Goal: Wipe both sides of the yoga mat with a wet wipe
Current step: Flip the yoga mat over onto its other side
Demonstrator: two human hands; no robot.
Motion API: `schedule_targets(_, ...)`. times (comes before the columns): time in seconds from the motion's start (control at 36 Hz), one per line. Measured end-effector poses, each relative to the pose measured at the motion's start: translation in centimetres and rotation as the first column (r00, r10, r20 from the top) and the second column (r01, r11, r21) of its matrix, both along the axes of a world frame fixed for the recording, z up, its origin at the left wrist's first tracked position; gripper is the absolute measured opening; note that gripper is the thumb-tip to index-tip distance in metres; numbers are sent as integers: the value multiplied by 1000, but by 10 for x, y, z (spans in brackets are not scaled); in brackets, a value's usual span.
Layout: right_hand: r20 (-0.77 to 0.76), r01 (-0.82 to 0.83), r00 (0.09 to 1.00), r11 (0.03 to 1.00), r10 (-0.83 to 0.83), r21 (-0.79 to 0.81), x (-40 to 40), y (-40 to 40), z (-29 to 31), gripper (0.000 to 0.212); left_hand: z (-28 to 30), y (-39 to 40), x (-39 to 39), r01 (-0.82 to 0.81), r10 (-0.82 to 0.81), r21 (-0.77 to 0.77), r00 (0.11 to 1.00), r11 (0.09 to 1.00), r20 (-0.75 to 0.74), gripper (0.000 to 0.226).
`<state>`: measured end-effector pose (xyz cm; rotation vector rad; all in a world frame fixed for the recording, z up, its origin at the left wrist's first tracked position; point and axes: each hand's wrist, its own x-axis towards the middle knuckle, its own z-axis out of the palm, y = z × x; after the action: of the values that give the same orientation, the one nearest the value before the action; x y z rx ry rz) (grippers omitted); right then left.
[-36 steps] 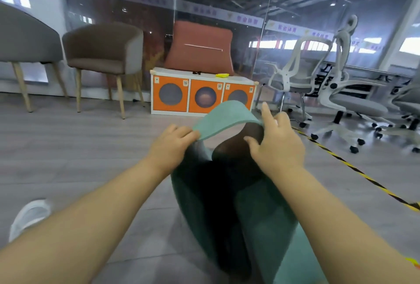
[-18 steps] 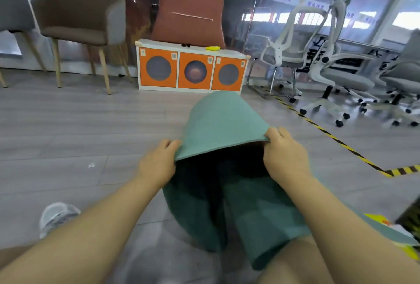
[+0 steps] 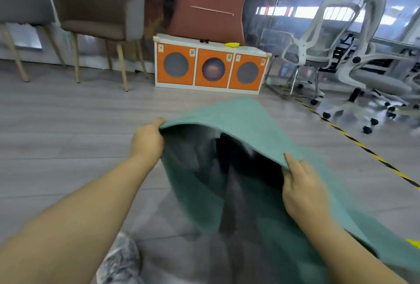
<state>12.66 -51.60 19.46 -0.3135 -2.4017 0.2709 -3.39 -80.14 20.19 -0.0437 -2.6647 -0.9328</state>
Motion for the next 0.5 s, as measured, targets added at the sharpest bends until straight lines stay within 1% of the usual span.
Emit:
schedule_targets(0.11,-197,-135,972,991,132,-2,-34,-53,21,42,42,-35,-18,-42,73,173,982,984,-174,39)
schedule_targets(0.17,-267,-195,944,980,195,30,-51,-81,32,45,61,-57,-22,-60,113,213,962,975,-249,32)
schedule_targets(0.22,-345,-245,905,968,249,56,-69,-113,44,44,81,-84,-26,-83,137,174,936,981,-324,28)
schedule_targets(0.28,-402,-314,858,946,320,83,-85,-148,56,44,99,-117,-30,-103,140,114,909,988,-394,35)
schedule_targets(0.31,-426,-347,834,934,351,89,-94,-167,62,49,108,-136,-32,-108,134,84,889,991,-438,39)
schedule_targets(0.36,-439,-390,809,916,391,97,-109,-201,70,56,132,-172,-30,-134,143,54,852,989,-503,38)
schedule_targets(0.39,-440,-411,796,905,416,113,-114,-214,74,55,143,-188,-30,-164,168,55,835,985,-524,36)
schedule_targets(0.42,-443,-440,775,888,450,132,-121,-235,80,52,158,-214,-25,-214,207,51,810,975,-549,35)
schedule_targets(0.44,-434,-442,775,885,460,148,-126,-246,82,47,169,-228,-24,-240,222,48,785,970,-578,35)
schedule_targets(0.5,-438,-400,792,903,425,155,-134,-258,84,36,184,-247,-20,-260,207,10,742,966,-638,38)
